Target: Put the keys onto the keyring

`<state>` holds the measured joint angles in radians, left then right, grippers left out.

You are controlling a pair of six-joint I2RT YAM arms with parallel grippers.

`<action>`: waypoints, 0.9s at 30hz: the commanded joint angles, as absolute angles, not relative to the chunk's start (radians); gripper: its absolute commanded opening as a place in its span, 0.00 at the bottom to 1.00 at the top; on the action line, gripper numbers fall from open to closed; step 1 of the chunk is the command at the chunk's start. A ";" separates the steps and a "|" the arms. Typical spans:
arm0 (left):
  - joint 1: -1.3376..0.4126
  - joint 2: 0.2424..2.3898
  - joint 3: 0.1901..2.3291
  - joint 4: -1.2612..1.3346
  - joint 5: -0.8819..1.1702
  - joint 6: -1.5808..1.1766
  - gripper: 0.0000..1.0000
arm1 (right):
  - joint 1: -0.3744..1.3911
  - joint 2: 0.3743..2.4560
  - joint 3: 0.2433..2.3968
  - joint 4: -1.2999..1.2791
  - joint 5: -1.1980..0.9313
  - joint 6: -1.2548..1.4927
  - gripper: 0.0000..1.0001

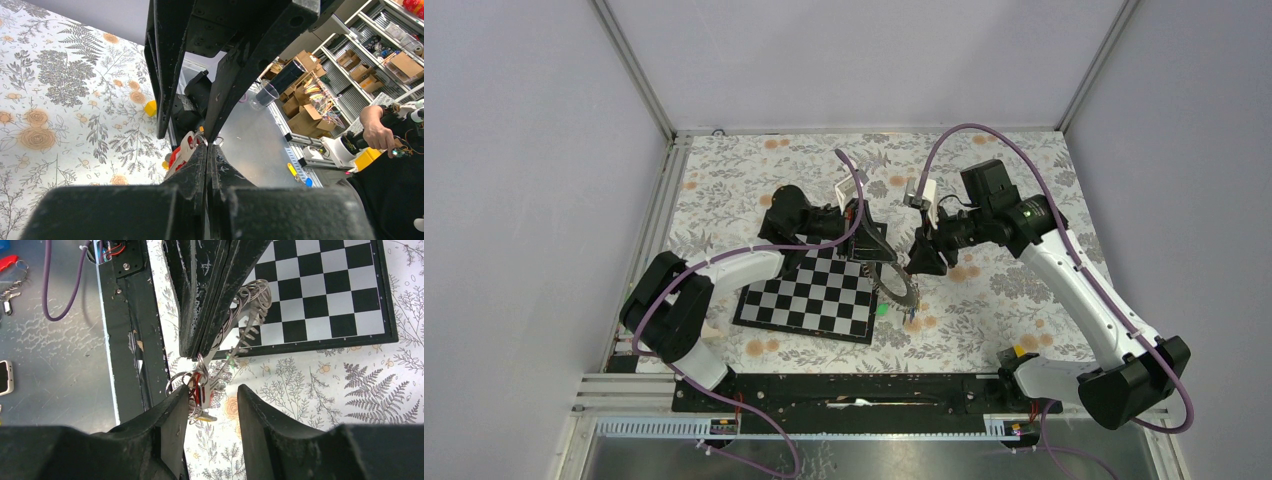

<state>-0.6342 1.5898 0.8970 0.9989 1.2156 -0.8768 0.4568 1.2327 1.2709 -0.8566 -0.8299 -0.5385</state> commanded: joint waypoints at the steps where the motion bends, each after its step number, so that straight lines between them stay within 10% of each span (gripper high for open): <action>1: -0.634 1.562 0.928 1.103 1.220 -0.905 0.00 | 0.451 1.213 1.257 -0.804 -0.882 -0.547 0.47; 27: -0.634 1.590 0.906 1.211 1.167 -0.967 0.00 | 0.451 1.220 1.204 -0.746 -0.948 -0.508 0.01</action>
<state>-0.6331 1.5944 0.8951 1.0988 1.2114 -0.9520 0.4557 1.2320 1.2064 -0.7712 -0.9123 -0.5140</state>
